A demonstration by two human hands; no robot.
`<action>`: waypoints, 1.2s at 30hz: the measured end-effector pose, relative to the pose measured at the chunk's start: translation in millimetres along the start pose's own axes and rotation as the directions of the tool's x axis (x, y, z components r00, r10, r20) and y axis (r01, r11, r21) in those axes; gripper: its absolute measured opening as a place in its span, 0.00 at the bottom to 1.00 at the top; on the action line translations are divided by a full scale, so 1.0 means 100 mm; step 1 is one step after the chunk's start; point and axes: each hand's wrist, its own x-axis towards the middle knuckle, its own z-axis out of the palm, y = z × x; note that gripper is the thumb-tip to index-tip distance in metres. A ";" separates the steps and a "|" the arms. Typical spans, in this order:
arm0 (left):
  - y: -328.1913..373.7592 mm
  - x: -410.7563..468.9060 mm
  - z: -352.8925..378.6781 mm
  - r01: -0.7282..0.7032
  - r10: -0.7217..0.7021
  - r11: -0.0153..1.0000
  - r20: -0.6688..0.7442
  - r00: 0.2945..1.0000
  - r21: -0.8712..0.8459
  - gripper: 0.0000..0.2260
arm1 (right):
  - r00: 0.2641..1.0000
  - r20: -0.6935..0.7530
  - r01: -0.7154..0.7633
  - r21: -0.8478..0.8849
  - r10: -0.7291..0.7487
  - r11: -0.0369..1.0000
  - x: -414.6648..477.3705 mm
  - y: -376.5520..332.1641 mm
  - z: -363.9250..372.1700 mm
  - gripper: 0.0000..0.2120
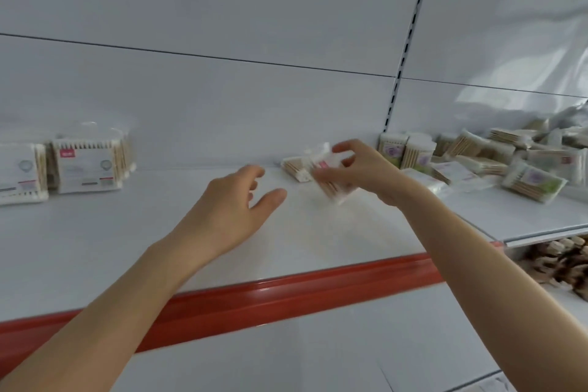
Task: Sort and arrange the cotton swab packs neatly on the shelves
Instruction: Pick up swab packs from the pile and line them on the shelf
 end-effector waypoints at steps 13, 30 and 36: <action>-0.19 0.19 -0.23 0.133 -0.252 0.817 -0.140 0.957 -0.561 0.14 | 0.998 0.036 0.067 -0.574 -0.057 0.816 0.81 0.11 0.32 0.27; -0.54 -0.01 -0.68 0.060 -0.392 0.682 -0.295 0.872 -0.728 0.08 | 0.818 0.353 0.283 0.440 -0.454 0.852 0.23 -0.62 0.44 0.24; -0.57 -0.11 -0.78 0.033 -0.392 0.491 -0.187 0.901 -0.870 0.11 | 0.759 0.336 0.412 0.416 -0.558 0.811 0.14 -0.86 0.81 0.25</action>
